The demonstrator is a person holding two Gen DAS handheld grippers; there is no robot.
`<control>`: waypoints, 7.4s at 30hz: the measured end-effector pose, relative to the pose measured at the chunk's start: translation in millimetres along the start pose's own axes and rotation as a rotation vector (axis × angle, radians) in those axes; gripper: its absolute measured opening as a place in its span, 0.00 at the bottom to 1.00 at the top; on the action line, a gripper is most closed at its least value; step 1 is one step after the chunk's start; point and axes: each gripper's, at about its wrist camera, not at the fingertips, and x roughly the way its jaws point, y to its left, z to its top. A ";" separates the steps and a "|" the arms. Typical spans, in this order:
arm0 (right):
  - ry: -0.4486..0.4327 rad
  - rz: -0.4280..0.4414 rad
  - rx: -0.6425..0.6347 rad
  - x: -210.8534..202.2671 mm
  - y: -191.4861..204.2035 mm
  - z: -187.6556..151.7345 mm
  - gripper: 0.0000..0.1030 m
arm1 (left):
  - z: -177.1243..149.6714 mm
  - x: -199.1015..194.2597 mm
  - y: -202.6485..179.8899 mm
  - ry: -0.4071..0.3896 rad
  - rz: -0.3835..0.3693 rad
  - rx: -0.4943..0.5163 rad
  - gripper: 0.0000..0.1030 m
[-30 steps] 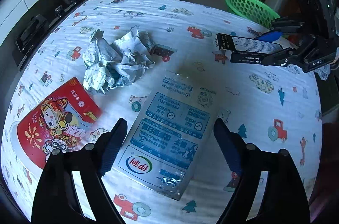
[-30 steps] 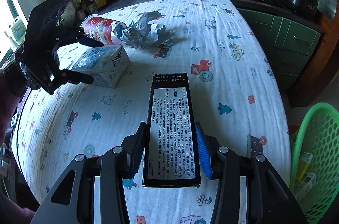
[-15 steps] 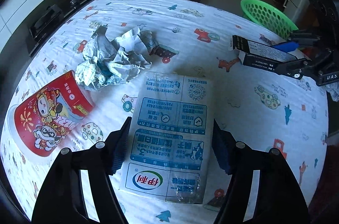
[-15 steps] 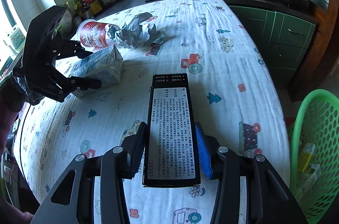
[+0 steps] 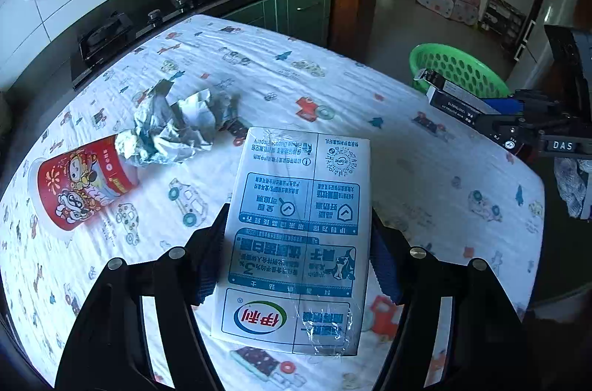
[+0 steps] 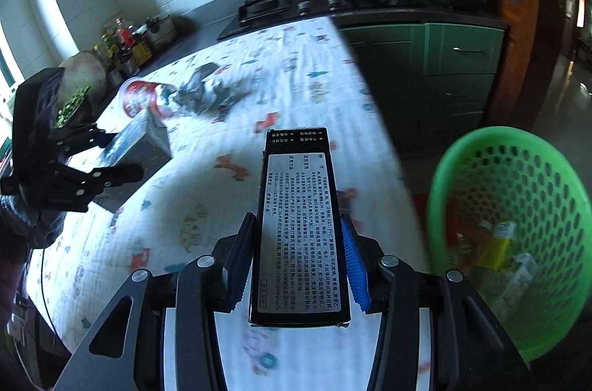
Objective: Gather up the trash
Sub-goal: 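Carry the milk carton and black box toward the green basket with both grippers, then open both grippers over the green basket, dropping the carton and black box, then move both grippers back over the table toward the red cup and crumpled paper, then grasp the crumpled grey paper with the right gripper, then grasp the red paper cup with the left gripper while the right holds the paper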
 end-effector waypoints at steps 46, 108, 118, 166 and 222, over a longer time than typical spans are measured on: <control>-0.081 -0.240 0.202 -87.6 -188.1 -66.3 0.66 | 145.4 112.7 -209.1 -0.006 -0.205 -0.085 0.65; -0.073 -0.086 -0.060 -49.2 -12.9 -9.9 0.83 | 4.1 -38.3 -13.1 -0.118 0.104 -0.386 0.74; -0.023 -0.016 -0.105 -2.6 35.1 22.5 0.83 | -29.0 -61.1 54.3 -0.121 0.198 -0.494 0.75; 0.043 0.072 -0.438 194.9 191.8 118.4 0.32 | -46.1 -13.3 196.5 -0.075 0.269 -0.938 0.80; 0.014 0.081 -0.259 83.1 41.2 53.5 0.31 | -6.0 59.9 236.8 -0.107 0.298 -1.428 0.73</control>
